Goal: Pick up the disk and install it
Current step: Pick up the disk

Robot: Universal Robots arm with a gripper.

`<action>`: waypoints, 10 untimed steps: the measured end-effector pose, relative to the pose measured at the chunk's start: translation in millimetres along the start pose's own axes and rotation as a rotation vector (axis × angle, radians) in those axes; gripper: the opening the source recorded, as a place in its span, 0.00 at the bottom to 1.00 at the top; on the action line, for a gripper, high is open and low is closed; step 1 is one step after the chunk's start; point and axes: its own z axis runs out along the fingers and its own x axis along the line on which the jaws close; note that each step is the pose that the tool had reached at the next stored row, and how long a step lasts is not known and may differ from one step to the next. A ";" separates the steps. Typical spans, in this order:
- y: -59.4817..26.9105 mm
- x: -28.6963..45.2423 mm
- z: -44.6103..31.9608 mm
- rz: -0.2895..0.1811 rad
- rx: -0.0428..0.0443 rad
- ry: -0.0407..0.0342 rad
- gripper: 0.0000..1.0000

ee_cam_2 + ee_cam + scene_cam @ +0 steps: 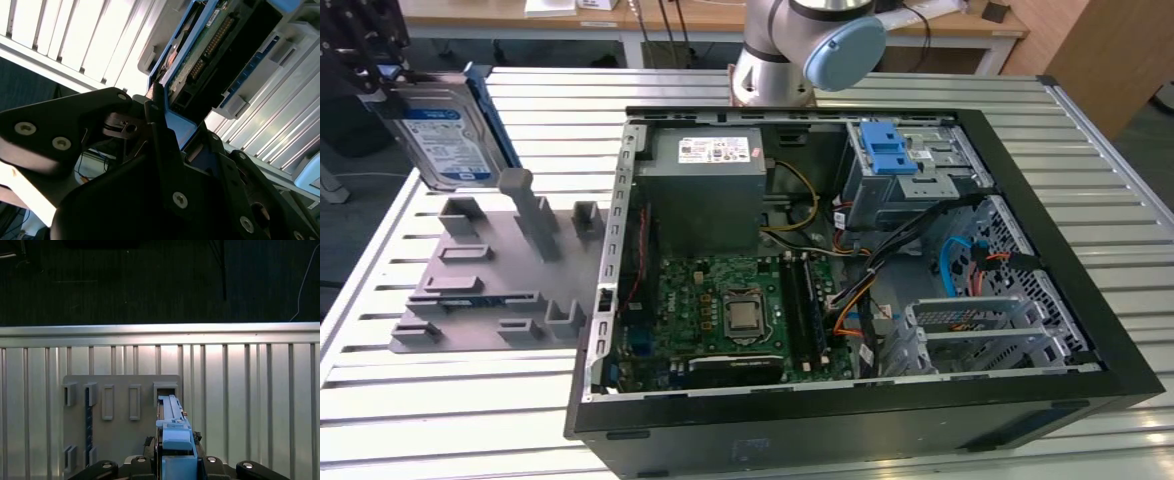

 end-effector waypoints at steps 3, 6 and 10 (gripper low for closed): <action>0.0 0.0 -2.9 0.000 0.0000 0.0000 0.36; -0.1 0.0 -5.8 0.000 0.0000 0.0000 0.36; -0.1 0.0 -9.7 0.000 0.0001 -0.0001 0.36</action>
